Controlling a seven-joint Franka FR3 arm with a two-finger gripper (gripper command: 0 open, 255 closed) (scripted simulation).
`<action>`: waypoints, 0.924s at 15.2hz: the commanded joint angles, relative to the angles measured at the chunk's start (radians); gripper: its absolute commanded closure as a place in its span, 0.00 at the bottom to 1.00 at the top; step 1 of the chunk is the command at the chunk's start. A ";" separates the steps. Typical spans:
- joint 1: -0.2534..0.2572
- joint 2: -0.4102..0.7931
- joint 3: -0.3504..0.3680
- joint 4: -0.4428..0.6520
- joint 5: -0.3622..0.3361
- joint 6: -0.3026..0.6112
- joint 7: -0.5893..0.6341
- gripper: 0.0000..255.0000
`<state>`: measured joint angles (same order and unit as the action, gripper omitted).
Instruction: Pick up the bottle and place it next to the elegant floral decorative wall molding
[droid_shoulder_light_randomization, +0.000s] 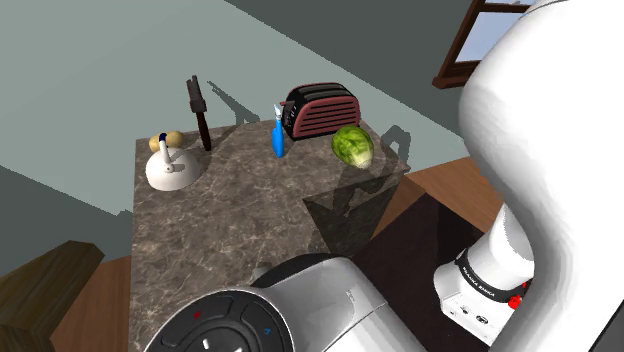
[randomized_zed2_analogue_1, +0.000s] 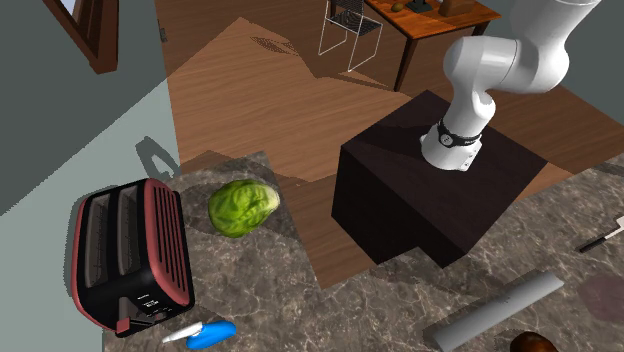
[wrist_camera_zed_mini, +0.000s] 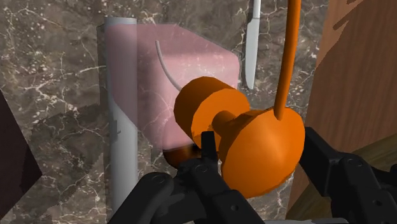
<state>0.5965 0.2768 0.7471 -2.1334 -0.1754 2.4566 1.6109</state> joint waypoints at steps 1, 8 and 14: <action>0.010 0.022 -0.013 -0.007 -0.023 0.025 0.014 1.00; 0.052 0.096 -0.065 -0.020 -0.102 0.098 0.063 1.00; 0.094 0.162 -0.118 -0.021 -0.167 0.157 0.104 1.00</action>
<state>0.6838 0.4289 0.6375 -2.1539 -0.3322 2.6043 1.7080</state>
